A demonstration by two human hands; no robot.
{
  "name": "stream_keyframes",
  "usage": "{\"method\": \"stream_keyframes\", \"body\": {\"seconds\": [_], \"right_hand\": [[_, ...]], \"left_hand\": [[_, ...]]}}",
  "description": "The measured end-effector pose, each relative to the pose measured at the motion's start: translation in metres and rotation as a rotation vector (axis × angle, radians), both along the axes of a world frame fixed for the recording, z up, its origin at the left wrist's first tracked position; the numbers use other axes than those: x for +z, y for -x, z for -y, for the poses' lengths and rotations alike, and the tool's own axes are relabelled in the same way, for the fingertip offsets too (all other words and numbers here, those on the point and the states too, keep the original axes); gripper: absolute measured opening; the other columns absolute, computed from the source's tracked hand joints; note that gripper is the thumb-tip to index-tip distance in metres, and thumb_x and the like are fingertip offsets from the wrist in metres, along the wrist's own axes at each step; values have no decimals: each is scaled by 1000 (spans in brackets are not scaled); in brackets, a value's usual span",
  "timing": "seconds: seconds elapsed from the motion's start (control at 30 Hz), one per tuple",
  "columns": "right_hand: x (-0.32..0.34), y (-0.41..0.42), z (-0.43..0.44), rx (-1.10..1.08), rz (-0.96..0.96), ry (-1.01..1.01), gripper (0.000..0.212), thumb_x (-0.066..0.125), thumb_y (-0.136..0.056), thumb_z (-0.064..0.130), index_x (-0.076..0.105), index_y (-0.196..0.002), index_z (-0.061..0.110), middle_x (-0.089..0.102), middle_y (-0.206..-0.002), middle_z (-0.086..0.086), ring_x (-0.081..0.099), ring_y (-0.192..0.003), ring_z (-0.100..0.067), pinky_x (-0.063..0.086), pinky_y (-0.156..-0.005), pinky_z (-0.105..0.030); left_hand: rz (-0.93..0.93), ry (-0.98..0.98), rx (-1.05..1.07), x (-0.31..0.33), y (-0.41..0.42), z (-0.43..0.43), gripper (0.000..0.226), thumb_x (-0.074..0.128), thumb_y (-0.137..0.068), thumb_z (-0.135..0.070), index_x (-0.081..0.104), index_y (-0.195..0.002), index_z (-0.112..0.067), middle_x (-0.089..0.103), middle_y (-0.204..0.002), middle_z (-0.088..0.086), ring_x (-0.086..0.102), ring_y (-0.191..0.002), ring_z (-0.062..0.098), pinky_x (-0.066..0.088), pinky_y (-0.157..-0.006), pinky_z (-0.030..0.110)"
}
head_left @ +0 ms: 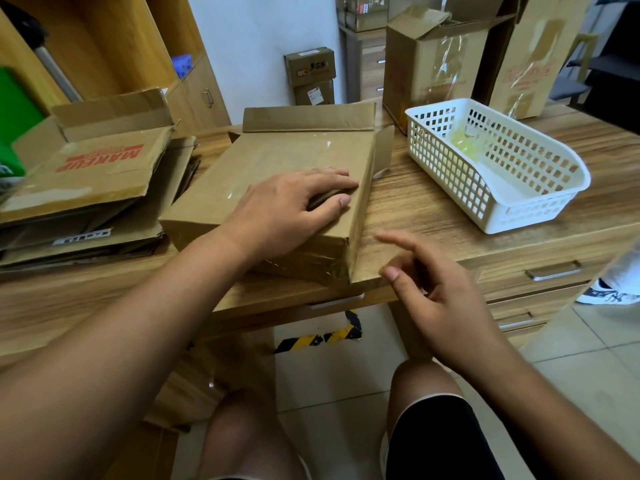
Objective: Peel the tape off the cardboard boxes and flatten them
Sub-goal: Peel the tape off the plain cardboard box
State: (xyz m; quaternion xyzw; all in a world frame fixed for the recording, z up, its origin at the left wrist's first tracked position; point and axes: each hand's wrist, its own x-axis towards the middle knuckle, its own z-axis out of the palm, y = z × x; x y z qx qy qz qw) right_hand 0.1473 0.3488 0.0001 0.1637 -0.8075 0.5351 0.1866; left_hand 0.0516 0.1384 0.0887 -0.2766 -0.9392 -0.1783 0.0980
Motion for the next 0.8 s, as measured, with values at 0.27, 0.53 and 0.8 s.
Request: {"method": "stream_keyframes", "body": {"seconds": [0.27,0.53,0.8], "right_hand": [[10,8,-2,10,-16,28,19,71,-92,19,75,-110,26,69,-89,13,67,-83,-13,53,-72,-22],[12,28,-11,-57,17,87,13,72,-92,10,75,-98,21,74,-90,11,70,-88,-10,55,-78,-22],[13,19,-16,-23,-27,58,20,71,-93,14,70,-96,34,71,-92,15,67,-86,-10,53,-71,-22]], "left_hand": [[-220,-28,-70,-1,-11,1,55,38,-93,-63,72,-118,-28,71,-120,-8,69,-102,10,60,-77,34],[-16,207,-136,8,-18,6,59,21,-96,-68,36,-150,-48,34,-156,-24,23,-145,-5,41,-111,37],[10,332,-162,4,-27,8,73,15,-89,-77,10,-156,-48,8,-163,-23,0,-149,-5,0,-116,18]]}}
